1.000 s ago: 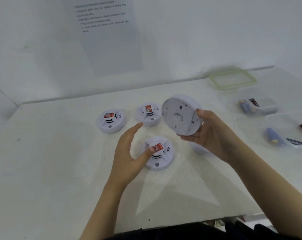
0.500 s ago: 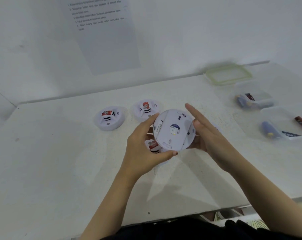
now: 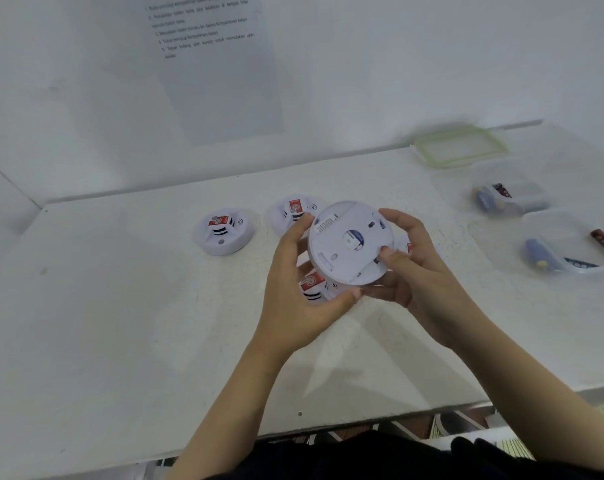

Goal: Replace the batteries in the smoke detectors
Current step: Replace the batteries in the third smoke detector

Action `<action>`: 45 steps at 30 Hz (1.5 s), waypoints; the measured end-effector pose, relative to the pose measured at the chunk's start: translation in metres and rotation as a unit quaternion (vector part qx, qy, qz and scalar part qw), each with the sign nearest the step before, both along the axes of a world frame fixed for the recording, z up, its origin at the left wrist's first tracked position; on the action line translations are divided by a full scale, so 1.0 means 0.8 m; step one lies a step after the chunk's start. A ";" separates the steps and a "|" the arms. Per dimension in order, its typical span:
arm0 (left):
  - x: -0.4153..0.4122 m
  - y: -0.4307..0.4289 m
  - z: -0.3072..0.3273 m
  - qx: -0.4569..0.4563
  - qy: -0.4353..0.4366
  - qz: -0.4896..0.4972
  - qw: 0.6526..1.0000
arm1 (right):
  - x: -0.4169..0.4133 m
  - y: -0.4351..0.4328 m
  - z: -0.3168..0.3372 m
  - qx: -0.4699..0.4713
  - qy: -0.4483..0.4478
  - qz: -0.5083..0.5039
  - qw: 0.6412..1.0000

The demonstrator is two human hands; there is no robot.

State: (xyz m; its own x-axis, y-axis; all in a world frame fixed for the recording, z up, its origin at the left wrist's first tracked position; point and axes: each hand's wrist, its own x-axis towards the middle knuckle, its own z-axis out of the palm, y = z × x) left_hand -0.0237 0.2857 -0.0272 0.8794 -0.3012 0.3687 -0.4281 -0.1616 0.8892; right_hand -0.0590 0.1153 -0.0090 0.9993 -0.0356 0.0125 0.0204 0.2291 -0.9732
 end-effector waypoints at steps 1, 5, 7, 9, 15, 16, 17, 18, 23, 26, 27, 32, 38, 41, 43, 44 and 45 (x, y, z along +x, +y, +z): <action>0.000 -0.001 -0.001 0.014 -0.007 0.003 1.000 | -0.002 0.001 -0.001 0.009 0.003 0.006 1.000; 0.004 -0.003 0.002 0.060 -0.042 0.034 0.997 | -0.011 0.003 -0.003 -0.005 -0.010 0.024 1.000; 0.004 -0.001 0.005 0.069 -0.046 0.041 0.996 | -0.014 0.002 -0.004 -0.019 -0.021 0.026 0.999; 0.003 0.004 0.005 0.078 -0.063 0.040 0.994 | -0.014 -0.002 -0.003 -0.058 -0.040 0.021 0.997; 0.000 0.013 0.004 0.093 -0.078 0.000 0.993 | -0.012 -0.023 0.012 -0.157 -0.059 0.129 0.977; -0.001 0.014 0.005 0.094 -0.075 -0.008 0.993 | -0.012 -0.025 0.015 -0.167 -0.050 0.142 0.974; -0.002 0.014 0.006 0.094 -0.072 -0.014 0.993 | -0.011 -0.027 0.017 -0.179 -0.044 0.152 0.971; -0.003 0.014 0.007 0.093 -0.071 -0.020 0.993 | -0.010 -0.029 0.020 -0.191 -0.040 0.161 0.968; -0.005 0.016 0.011 0.096 -0.065 -0.050 0.992 | -0.005 -0.034 0.026 -0.238 -0.045 0.214 0.946; -0.006 0.020 0.009 0.106 -0.054 -0.057 0.991 | -0.001 -0.036 0.025 -0.241 -0.050 0.238 0.940; -0.006 0.021 0.009 0.109 -0.053 -0.060 0.991 | 0.000 -0.036 0.025 -0.240 -0.052 0.245 0.938; -0.004 0.024 0.009 0.125 -0.043 -0.071 0.989 | 0.005 -0.038 0.024 -0.231 -0.032 0.276 0.932; -0.001 0.022 0.006 0.121 -0.027 -0.081 0.989 | 0.012 -0.046 0.027 -0.403 -0.067 0.223 0.885; 0.004 0.023 0.005 0.132 -0.037 -0.073 0.988 | 0.009 -0.043 0.026 -0.491 -0.114 0.154 0.850; 0.006 0.023 0.006 0.139 -0.042 -0.074 0.987 | 0.006 -0.039 0.026 -0.510 -0.144 0.132 0.838; 0.006 0.023 0.007 0.141 -0.042 -0.076 0.986 | 0.005 -0.038 0.026 -0.521 -0.154 0.127 0.830; 0.007 0.023 0.007 0.143 -0.042 -0.079 0.986 | 0.004 -0.036 0.026 -0.533 -0.161 0.123 0.822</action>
